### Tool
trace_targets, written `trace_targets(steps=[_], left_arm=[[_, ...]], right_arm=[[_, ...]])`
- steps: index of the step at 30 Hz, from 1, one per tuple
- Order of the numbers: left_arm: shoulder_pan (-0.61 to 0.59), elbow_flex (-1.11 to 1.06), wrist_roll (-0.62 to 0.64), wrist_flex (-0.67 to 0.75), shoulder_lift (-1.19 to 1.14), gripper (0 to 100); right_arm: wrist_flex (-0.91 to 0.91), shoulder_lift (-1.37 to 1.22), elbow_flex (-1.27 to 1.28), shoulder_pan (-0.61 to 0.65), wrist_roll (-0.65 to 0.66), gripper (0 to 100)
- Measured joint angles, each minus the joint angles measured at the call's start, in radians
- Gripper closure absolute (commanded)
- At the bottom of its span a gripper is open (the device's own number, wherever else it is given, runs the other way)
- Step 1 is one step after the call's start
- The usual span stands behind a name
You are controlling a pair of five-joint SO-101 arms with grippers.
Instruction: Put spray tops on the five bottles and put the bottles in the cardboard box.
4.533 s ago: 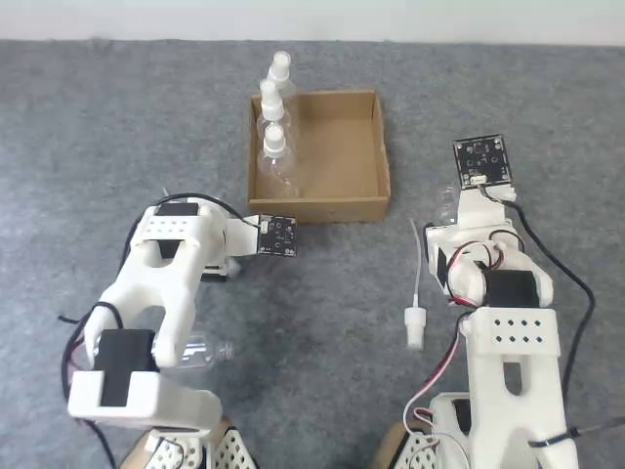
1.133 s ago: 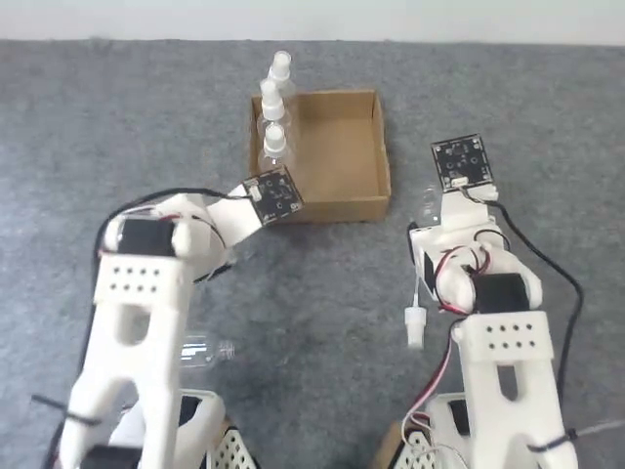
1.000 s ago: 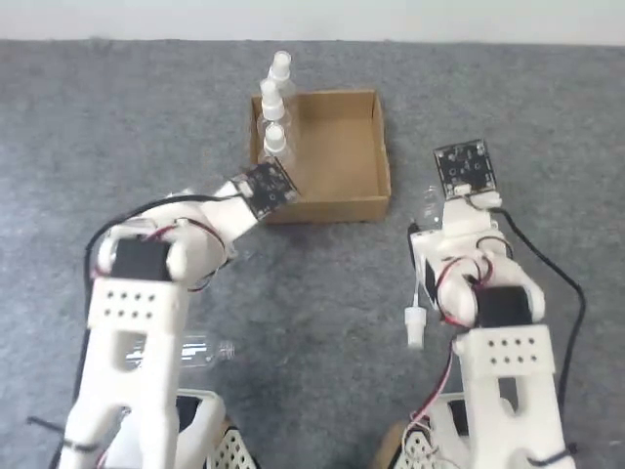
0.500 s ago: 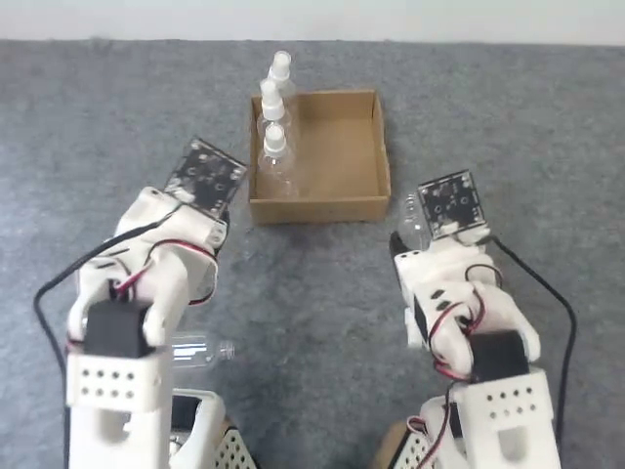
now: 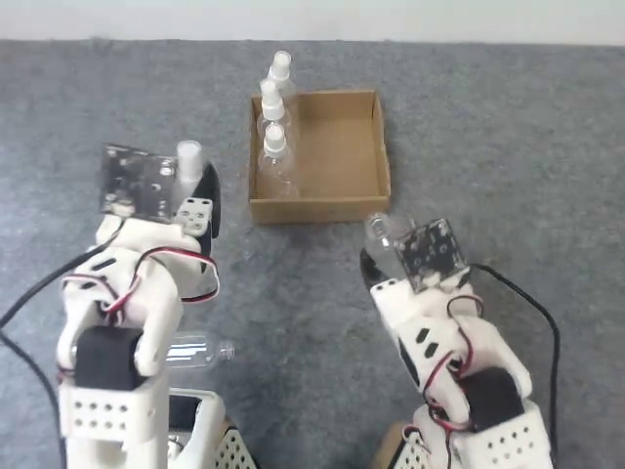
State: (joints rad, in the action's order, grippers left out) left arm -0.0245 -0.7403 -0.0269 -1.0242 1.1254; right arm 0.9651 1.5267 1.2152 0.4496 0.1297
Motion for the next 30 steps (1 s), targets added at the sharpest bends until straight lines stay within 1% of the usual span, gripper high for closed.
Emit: trace_targets(steps=[4,7,11,16,24,30], left_arm=[[0.002,0.000,0.068,0.046,0.043,99],[0.002,0.000,0.115,0.074,0.081,99],[0.069,0.000,0.143,0.081,0.124,99],[0.132,0.000,0.183,0.104,0.190,99],[0.143,-0.008,0.244,0.118,0.338,99],[0.143,-0.071,0.287,0.118,0.454,99]], right_arm=[[-0.061,0.080,0.097,0.054,0.000,92.9],[-0.140,0.126,0.175,0.061,0.000,92.9],[-0.204,0.157,0.232,0.075,0.000,92.9],[-0.221,0.161,0.261,0.124,0.000,92.9],[-0.310,0.161,0.338,0.187,0.000,92.9],[-0.318,0.161,0.344,0.233,0.000,92.9]])
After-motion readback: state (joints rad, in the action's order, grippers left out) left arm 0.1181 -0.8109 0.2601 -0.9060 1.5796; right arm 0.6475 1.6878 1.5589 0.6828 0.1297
